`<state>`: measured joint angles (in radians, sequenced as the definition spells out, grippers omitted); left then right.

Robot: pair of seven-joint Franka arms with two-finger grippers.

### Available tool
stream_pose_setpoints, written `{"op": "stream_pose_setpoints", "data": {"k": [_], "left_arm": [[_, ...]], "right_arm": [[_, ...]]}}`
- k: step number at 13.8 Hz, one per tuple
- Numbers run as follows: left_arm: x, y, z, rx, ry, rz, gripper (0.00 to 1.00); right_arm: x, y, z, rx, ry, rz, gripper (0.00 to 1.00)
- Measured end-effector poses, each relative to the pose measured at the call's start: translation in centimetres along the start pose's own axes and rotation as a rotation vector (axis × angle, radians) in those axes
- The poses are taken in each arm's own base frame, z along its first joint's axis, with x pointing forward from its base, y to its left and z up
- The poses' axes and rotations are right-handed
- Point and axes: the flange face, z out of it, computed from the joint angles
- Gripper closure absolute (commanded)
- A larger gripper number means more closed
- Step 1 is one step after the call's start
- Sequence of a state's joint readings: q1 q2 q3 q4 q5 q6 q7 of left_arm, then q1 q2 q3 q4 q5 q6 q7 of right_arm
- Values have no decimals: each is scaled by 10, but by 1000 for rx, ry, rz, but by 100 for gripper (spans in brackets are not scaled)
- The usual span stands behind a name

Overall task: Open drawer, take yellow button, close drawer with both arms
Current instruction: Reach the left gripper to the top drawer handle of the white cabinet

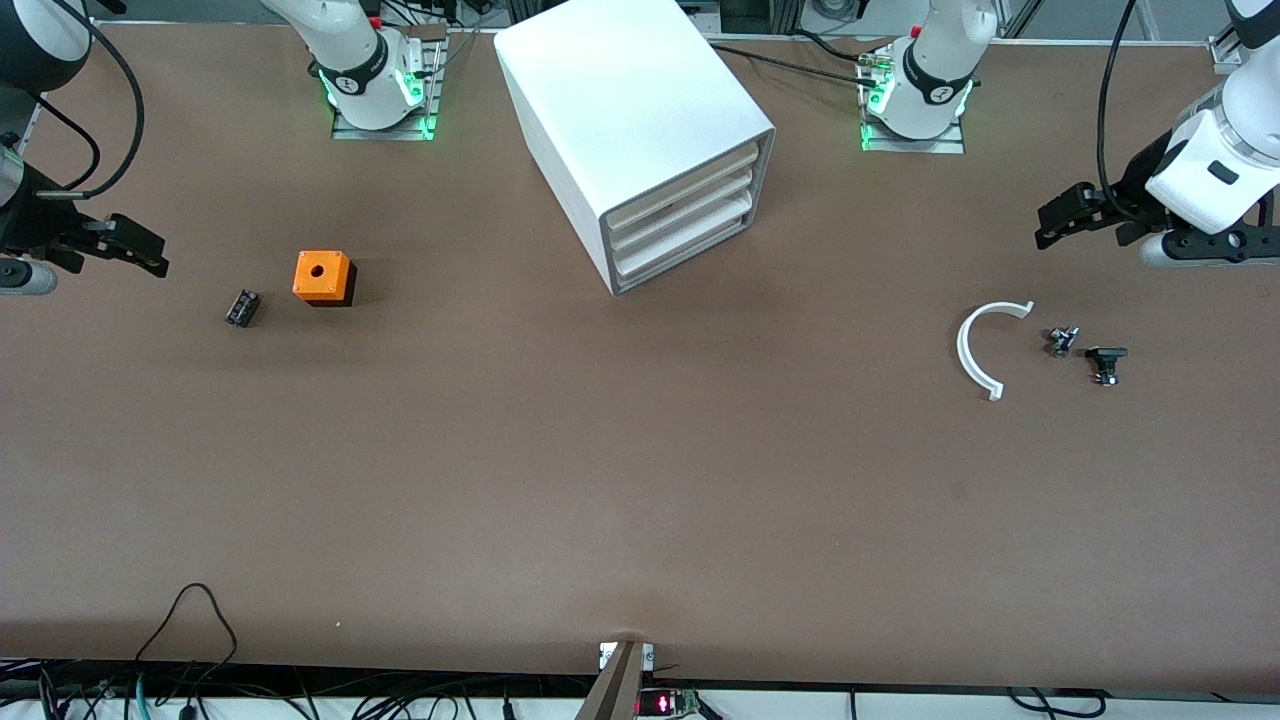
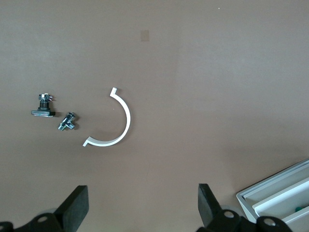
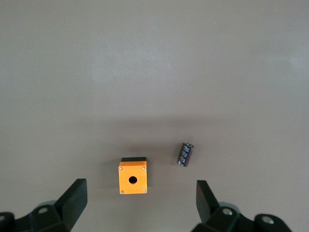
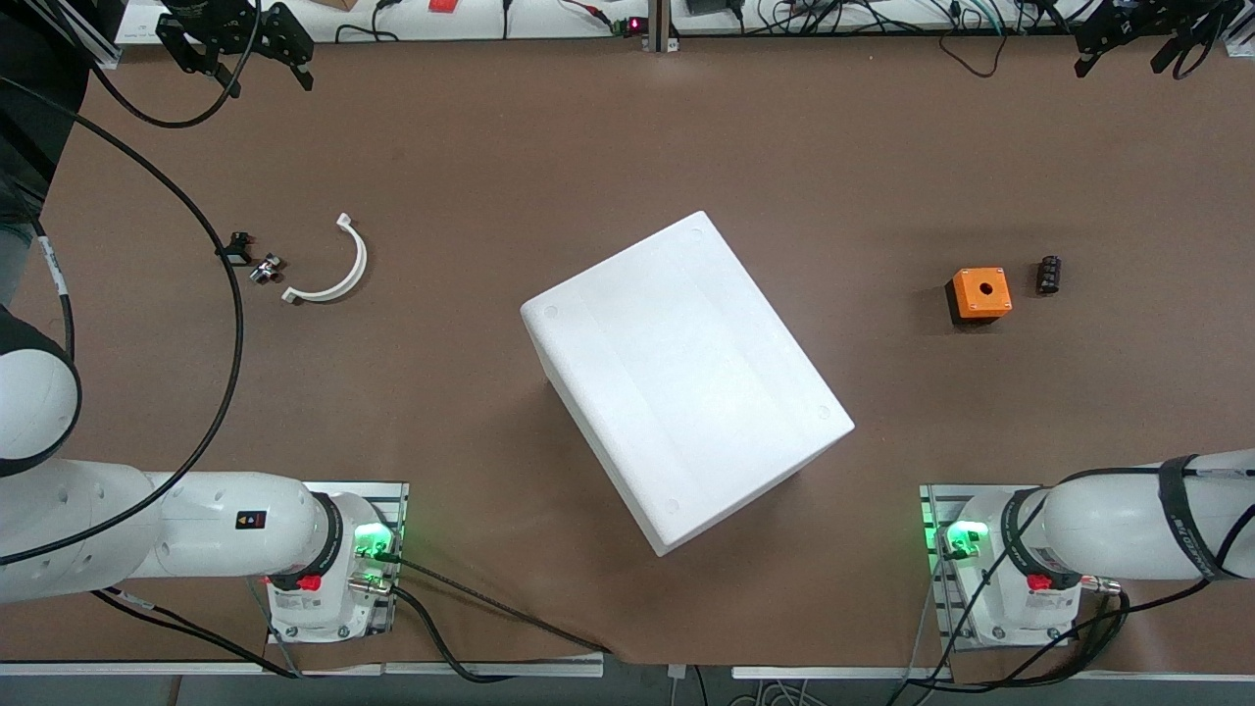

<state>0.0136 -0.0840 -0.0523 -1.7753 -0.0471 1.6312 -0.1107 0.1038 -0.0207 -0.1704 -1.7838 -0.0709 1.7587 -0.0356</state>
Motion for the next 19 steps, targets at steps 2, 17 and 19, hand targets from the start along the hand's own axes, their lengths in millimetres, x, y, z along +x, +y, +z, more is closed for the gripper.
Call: {"op": "stream_pose_setpoints", "data": {"k": [2, 17, 19], "left_arm": [[0, 0, 0, 0, -1, 0, 0], [35, 19, 66, -26, -186, 24, 0], [42, 36, 108, -105, -297, 33, 0]], "right_arm": [[0, 0, 0, 0, -2, 0, 0], [-1, -2, 3, 34, 1, 8, 0], [-1, -4, 3, 36, -1, 6, 0]]}}
